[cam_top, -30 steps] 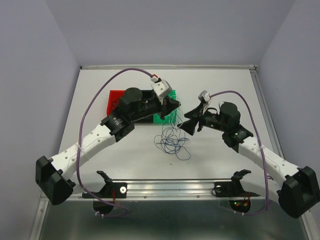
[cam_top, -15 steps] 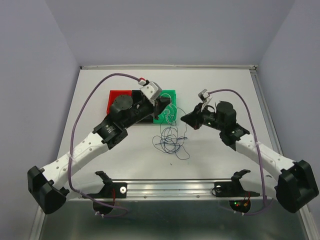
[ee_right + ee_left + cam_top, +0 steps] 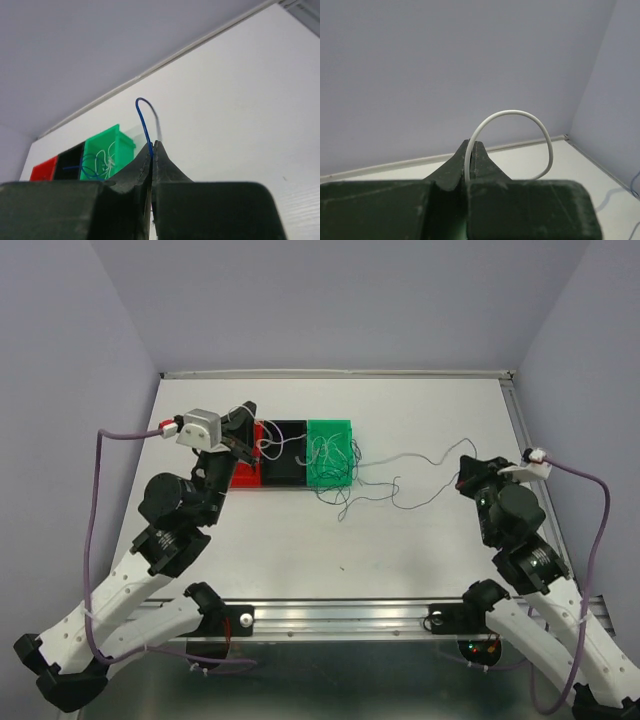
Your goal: Untangle the cables
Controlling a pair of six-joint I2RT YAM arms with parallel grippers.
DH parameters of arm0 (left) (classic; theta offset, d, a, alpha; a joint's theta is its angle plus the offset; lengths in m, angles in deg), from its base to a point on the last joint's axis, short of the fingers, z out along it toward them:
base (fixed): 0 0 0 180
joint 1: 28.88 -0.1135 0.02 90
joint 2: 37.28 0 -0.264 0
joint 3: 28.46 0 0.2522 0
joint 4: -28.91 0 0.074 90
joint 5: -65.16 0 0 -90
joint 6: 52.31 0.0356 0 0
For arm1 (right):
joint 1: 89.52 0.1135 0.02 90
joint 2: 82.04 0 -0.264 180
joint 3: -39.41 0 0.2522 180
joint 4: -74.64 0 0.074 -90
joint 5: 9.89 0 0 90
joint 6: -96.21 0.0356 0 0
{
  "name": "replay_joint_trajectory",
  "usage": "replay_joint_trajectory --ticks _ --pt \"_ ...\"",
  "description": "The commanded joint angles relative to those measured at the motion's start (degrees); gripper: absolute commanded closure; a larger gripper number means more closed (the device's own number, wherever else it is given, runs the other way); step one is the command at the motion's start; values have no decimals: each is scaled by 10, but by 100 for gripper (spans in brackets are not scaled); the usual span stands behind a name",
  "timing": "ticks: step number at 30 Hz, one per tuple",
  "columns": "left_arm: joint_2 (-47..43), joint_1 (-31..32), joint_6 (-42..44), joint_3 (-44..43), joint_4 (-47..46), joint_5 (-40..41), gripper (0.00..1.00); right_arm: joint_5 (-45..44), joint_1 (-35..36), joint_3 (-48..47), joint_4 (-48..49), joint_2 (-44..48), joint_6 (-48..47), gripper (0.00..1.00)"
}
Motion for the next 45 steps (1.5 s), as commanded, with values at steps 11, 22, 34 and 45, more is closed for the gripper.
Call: replay_joint_trajectory --ticks 11,22,34,45 --pt "-60 -5 15 -31 4 -40 100 -54 -1 14 -65 144 20 99" --pt "31 -5 11 -145 40 -88 100 383 -1 -9 81 -91 -128 13" --pt "64 -4 -11 -195 64 -126 100 739 47 -37 297 -385 -262 1" --pt "103 -4 -6 -264 77 -112 100 711 151 -155 246 -531 -336 57"
